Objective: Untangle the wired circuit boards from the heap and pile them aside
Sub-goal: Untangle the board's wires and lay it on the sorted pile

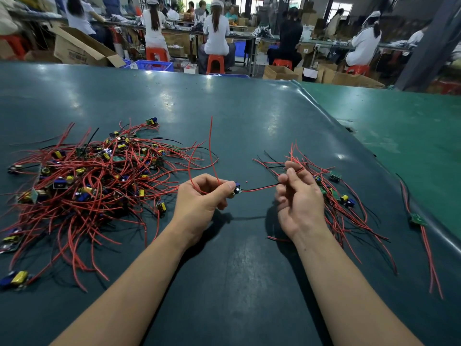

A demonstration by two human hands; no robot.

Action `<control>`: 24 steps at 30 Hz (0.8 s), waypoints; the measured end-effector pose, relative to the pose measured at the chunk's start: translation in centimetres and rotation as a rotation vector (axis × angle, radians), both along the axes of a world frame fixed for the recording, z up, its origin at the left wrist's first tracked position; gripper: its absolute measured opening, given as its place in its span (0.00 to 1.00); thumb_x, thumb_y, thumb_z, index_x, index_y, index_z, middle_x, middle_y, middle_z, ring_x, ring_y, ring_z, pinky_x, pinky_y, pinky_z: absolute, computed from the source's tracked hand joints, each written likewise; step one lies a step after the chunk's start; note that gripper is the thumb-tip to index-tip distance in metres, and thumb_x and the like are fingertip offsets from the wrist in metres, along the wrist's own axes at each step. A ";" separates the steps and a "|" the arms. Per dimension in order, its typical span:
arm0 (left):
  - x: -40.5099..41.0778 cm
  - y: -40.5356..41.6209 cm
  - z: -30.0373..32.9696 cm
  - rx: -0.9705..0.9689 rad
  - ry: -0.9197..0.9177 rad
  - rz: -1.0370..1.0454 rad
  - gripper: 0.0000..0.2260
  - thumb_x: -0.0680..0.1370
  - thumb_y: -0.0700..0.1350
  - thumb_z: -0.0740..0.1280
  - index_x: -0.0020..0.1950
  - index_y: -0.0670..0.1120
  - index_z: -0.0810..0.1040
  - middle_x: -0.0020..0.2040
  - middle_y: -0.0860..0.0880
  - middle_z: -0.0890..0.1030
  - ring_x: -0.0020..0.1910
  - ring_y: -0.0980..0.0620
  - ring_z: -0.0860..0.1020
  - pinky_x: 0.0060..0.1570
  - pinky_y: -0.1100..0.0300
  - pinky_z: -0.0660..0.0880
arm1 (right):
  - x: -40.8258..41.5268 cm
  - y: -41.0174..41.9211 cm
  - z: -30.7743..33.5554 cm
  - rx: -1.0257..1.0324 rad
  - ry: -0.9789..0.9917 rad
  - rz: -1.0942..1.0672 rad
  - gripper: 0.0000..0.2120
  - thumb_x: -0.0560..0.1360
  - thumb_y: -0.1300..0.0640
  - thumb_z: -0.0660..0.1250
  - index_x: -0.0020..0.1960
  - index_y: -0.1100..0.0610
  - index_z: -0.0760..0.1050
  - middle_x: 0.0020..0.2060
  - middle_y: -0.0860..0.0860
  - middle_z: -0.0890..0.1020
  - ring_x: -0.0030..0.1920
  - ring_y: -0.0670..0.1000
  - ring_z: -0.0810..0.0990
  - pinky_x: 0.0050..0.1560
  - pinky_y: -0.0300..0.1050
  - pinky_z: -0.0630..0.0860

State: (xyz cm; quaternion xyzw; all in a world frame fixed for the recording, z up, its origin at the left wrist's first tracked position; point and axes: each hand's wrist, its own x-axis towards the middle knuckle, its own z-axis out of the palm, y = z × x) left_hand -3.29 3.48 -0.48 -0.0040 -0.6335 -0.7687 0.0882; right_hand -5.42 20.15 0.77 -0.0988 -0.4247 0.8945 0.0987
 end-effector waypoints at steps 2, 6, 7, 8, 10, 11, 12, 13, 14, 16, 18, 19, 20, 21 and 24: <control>0.0 0.1 0.1 0.000 0.000 -0.006 0.06 0.72 0.36 0.74 0.36 0.41 0.80 0.32 0.46 0.82 0.26 0.54 0.73 0.31 0.63 0.72 | 0.1 0.1 0.1 -0.064 -0.009 0.037 0.09 0.83 0.60 0.58 0.46 0.56 0.75 0.23 0.47 0.72 0.19 0.43 0.65 0.18 0.32 0.59; 0.0 0.0 0.0 -0.014 0.007 -0.032 0.06 0.72 0.35 0.74 0.36 0.41 0.81 0.33 0.45 0.83 0.26 0.54 0.73 0.30 0.63 0.73 | 0.1 -0.1 0.0 -0.021 -0.027 0.029 0.13 0.84 0.55 0.57 0.45 0.58 0.75 0.19 0.46 0.64 0.15 0.43 0.59 0.17 0.31 0.54; 0.0 0.1 0.0 -0.022 0.012 -0.042 0.06 0.72 0.35 0.73 0.36 0.41 0.81 0.33 0.45 0.83 0.26 0.54 0.73 0.30 0.63 0.72 | 0.1 -0.1 -0.1 -0.006 -0.033 0.021 0.13 0.84 0.55 0.57 0.45 0.58 0.76 0.18 0.46 0.63 0.15 0.43 0.59 0.17 0.31 0.54; 0.0 0.0 -0.1 -0.029 0.014 -0.051 0.06 0.72 0.35 0.73 0.36 0.41 0.81 0.33 0.45 0.83 0.26 0.54 0.73 0.30 0.63 0.72 | 0.0 -0.1 -0.3 0.004 -0.041 0.012 0.13 0.84 0.55 0.57 0.45 0.58 0.76 0.18 0.46 0.63 0.15 0.43 0.59 0.17 0.31 0.54; 0.0 0.0 -0.1 -0.040 0.014 -0.066 0.06 0.72 0.36 0.74 0.36 0.41 0.81 0.33 0.44 0.83 0.26 0.54 0.74 0.31 0.63 0.73 | -0.1 -0.1 -0.4 0.011 -0.061 -0.022 0.13 0.84 0.55 0.57 0.45 0.58 0.76 0.18 0.46 0.64 0.15 0.43 0.59 0.17 0.31 0.54; 0.0 0.0 -0.1 -0.040 0.013 -0.069 0.06 0.72 0.36 0.74 0.36 0.42 0.81 0.34 0.44 0.83 0.26 0.54 0.74 0.31 0.63 0.73 | -0.2 0.0 -0.4 0.010 -0.068 -0.041 0.13 0.84 0.55 0.57 0.45 0.58 0.76 0.18 0.46 0.65 0.15 0.43 0.60 0.18 0.31 0.54; -0.1 -0.1 -0.1 -0.033 0.010 -0.066 0.06 0.72 0.37 0.74 0.35 0.43 0.81 0.34 0.44 0.83 0.26 0.54 0.74 0.31 0.63 0.73 | -0.3 0.1 -0.4 0.004 -0.071 -0.059 0.12 0.84 0.55 0.57 0.46 0.57 0.75 0.20 0.46 0.68 0.15 0.43 0.62 0.18 0.31 0.55; -0.1 -0.1 -0.1 -0.014 0.007 -0.056 0.07 0.72 0.37 0.74 0.35 0.44 0.81 0.33 0.44 0.83 0.26 0.54 0.73 0.30 0.64 0.73 | -0.3 0.2 -0.3 0.002 -0.071 -0.062 0.11 0.83 0.55 0.58 0.46 0.57 0.75 0.22 0.47 0.71 0.17 0.44 0.65 0.18 0.31 0.57; -0.2 -0.1 -0.2 0.015 0.002 -0.035 0.07 0.72 0.38 0.74 0.34 0.44 0.81 0.33 0.44 0.83 0.26 0.54 0.73 0.30 0.64 0.72 | -0.2 0.2 -0.2 0.007 -0.073 -0.040 0.08 0.82 0.55 0.60 0.47 0.56 0.75 0.25 0.48 0.76 0.19 0.44 0.69 0.19 0.32 0.61; -0.4 -0.2 -0.2 0.091 -0.016 0.026 0.07 0.73 0.37 0.73 0.35 0.44 0.81 0.33 0.44 0.82 0.25 0.54 0.73 0.29 0.64 0.72 | 0.1 0.1 -0.1 0.047 -0.104 0.107 0.07 0.78 0.52 0.66 0.50 0.55 0.75 0.34 0.50 0.83 0.26 0.46 0.78 0.21 0.34 0.67; -0.6 -0.4 -0.2 0.163 -0.039 0.064 0.08 0.73 0.37 0.73 0.35 0.44 0.80 0.33 0.44 0.82 0.26 0.53 0.73 0.29 0.64 0.71 | 0.6 -0.4 0.1 0.103 -0.130 0.290 0.12 0.72 0.50 0.70 0.52 0.55 0.77 0.41 0.50 0.84 0.31 0.48 0.82 0.22 0.35 0.71; -0.6 -0.5 -0.2 0.179 -0.045 0.064 0.08 0.73 0.38 0.73 0.34 0.44 0.80 0.33 0.44 0.82 0.26 0.53 0.73 0.30 0.64 0.71 | 0.9 -0.7 0.1 0.146 -0.124 0.364 0.14 0.70 0.50 0.71 0.52 0.55 0.77 0.42 0.50 0.84 0.32 0.48 0.82 0.22 0.35 0.71; -0.5 -0.5 -0.2 0.173 -0.045 0.052 0.07 0.73 0.38 0.73 0.35 0.44 0.80 0.33 0.44 0.82 0.26 0.53 0.73 0.30 0.64 0.71 | 1.0 -0.9 -0.1 0.201 -0.106 0.420 0.14 0.69 0.51 0.72 0.52 0.55 0.78 0.41 0.49 0.83 0.31 0.48 0.81 0.22 0.35 0.70; -0.4 -0.4 -0.2 0.154 -0.040 0.032 0.06 0.72 0.38 0.73 0.35 0.44 0.80 0.33 0.45 0.82 0.26 0.53 0.73 0.30 0.64 0.71 | 1.2 -1.2 -0.1 0.258 -0.085 0.452 0.12 0.69 0.52 0.72 0.50 0.54 0.80 0.39 0.49 0.83 0.30 0.47 0.79 0.23 0.35 0.69; -0.1 -0.3 0.0 0.092 -0.028 -0.022 0.06 0.71 0.39 0.74 0.35 0.43 0.80 0.32 0.45 0.82 0.25 0.53 0.73 0.29 0.64 0.72 | 1.2 -1.4 -0.5 0.397 -0.054 0.421 0.04 0.73 0.56 0.71 0.41 0.55 0.83 0.31 0.49 0.77 0.26 0.45 0.72 0.23 0.35 0.65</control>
